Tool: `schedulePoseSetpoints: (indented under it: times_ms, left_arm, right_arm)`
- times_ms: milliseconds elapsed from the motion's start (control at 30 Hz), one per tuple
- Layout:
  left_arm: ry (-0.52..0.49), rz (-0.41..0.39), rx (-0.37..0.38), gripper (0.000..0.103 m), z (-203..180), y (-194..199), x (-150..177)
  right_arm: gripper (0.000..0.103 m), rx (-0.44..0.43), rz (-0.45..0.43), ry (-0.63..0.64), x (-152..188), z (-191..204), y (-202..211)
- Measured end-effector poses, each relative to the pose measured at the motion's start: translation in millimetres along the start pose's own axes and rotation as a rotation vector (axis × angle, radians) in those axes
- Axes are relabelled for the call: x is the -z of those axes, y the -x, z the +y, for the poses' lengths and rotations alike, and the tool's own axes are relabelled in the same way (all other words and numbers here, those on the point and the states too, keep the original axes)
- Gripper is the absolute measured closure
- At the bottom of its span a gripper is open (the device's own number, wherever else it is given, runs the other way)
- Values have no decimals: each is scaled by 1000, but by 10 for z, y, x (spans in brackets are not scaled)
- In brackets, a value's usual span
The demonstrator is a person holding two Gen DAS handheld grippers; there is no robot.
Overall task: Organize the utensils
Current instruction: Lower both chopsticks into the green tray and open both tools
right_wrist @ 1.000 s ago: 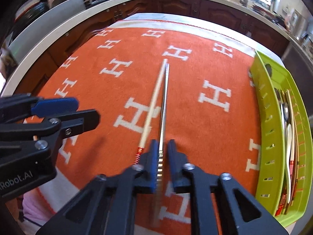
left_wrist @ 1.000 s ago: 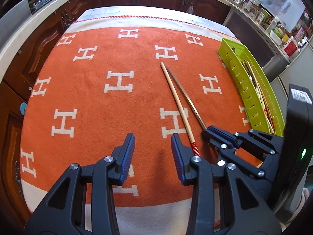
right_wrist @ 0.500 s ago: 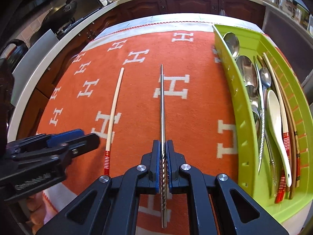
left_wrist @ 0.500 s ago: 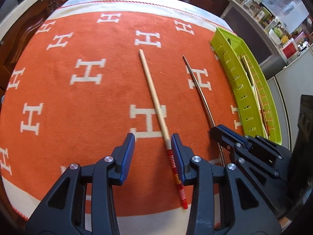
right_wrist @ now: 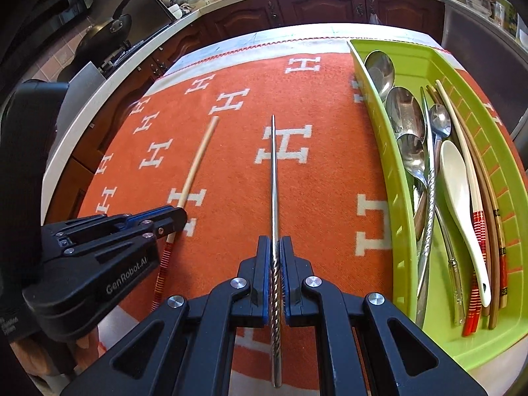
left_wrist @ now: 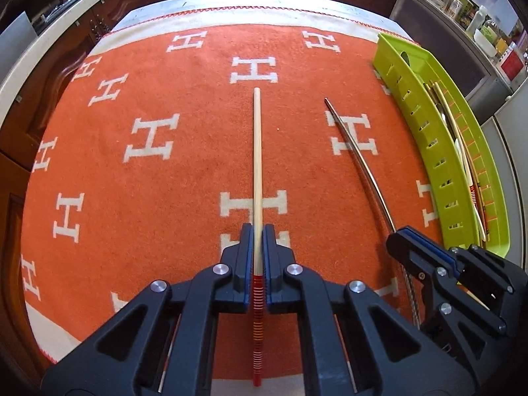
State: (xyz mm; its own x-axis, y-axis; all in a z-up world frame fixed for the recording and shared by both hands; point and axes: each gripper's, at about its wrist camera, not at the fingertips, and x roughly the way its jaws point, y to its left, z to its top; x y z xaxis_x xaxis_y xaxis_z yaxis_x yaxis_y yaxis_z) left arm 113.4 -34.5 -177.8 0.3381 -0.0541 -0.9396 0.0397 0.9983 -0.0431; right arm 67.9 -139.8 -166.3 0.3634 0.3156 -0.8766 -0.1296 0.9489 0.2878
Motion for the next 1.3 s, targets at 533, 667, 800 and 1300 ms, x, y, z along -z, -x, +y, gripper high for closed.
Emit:
schedulePoseSetpoints:
  times_ms: [533,667,800,1300]
  left_arm:
    - [15,-52,129,100,-101,550,-64]
    - [-40,-81,176,100,-414,718,-184]
    - [-85,-52,260,100,-826,784,-402]
    - [-104,158,366,100,-1954,223,-952]
  right_arm:
    - [98,-49,-141,2,-39,32,653]
    - [98,-20,-190,-20,-135,-121,882]
    - [98,42,-226,-69,-261,-478,1042]
    - [96,159,-109,-154,-580,-1514,801]
